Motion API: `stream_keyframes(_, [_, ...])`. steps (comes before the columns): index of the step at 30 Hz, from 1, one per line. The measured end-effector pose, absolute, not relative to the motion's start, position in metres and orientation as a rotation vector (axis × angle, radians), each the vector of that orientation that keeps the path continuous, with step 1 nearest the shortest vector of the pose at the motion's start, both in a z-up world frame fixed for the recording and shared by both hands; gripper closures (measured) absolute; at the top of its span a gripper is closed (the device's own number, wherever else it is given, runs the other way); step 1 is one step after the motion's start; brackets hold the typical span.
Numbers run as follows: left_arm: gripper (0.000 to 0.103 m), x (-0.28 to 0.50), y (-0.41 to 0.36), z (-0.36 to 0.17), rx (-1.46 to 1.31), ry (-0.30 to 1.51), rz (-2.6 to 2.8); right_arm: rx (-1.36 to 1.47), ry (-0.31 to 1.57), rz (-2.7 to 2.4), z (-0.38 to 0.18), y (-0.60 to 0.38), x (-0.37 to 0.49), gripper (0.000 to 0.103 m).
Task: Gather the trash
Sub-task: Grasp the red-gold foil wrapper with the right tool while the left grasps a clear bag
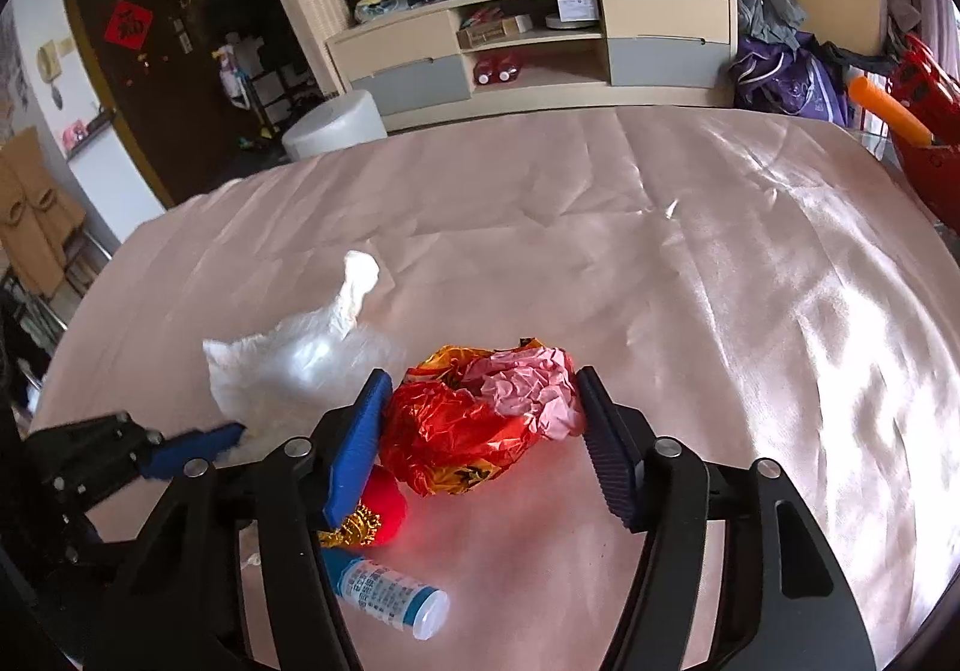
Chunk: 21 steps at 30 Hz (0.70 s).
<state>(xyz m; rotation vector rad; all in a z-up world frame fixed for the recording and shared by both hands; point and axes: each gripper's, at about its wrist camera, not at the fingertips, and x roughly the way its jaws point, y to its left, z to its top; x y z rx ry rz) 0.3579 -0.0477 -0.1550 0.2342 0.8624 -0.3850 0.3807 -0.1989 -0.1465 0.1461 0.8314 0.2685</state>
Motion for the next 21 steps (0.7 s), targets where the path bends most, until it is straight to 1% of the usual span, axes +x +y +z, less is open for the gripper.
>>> stream_keyframes(1, [0.086,0.356,-0.049,-0.155,0.24,0.861,-0.385,0.145,0.83,0.271,-0.146,-0.2,0.381,0.041])
stream_keyframes(5, [0.09,0.348,-0.051,-0.154,0.249,0.861,-0.389,0.126,0.819,0.268,-0.143,-0.202,0.372,0.042])
stream_keyframes(12, [0.091,0.323,-0.042,-0.152,0.247,0.873,-0.382,0.134,0.817,0.285,-0.139,-0.21,0.352,0.042])
stream_keyframes(21, [0.091,0.273,-0.014,-0.149,0.203,0.875,-0.354,0.118,0.817,0.32,-0.138,-0.207,0.318,0.042])
